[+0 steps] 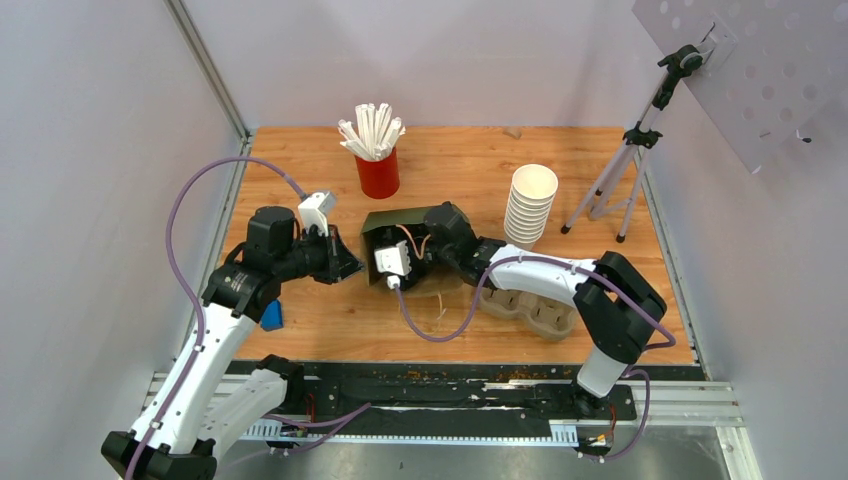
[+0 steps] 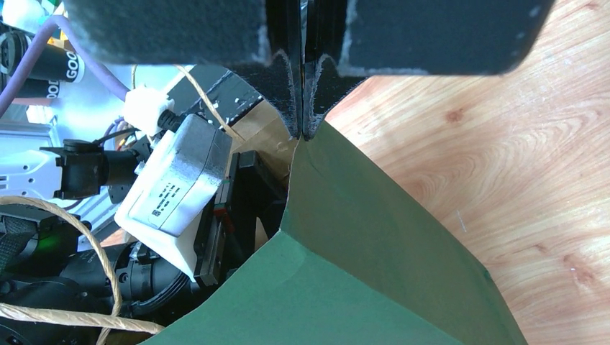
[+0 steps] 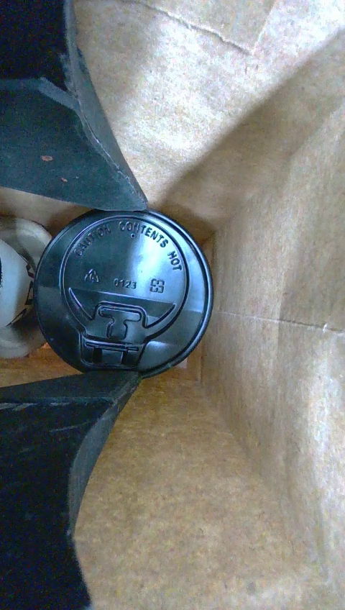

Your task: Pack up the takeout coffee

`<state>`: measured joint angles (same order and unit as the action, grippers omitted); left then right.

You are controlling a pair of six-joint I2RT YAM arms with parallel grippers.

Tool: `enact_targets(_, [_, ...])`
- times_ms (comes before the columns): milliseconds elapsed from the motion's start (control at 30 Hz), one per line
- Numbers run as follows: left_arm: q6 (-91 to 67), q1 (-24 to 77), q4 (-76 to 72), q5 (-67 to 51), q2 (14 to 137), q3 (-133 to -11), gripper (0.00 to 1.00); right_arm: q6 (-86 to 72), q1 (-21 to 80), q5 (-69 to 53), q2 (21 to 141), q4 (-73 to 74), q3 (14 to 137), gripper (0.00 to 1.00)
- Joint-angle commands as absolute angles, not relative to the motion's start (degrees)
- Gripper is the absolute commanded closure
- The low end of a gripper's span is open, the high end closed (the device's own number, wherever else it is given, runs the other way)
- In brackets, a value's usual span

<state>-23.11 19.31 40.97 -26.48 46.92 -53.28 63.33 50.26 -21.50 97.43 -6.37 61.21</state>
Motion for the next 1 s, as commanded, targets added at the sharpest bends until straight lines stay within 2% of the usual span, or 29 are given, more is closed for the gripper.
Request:
enact_targets(0, [-23.6, 19.4, 39.5, -27.4, 45.9, -52.9, 1.0, 61.6, 49.7, -21.1, 99.5, -5.3, 62.2, 0.25])
enact_targets(500, [-23.5, 19.4, 39.4, -27.3, 46.2, -53.0, 1.0, 62.0, 49.6, -20.3, 100.2, -6.5, 61.7, 0.22])
enact_targets(967, [-23.5, 19.4, 38.9, -27.3, 46.1, -53.1, 1.0, 62.4, 49.7, -20.6, 97.4, -2.5, 64.5, 0.09])
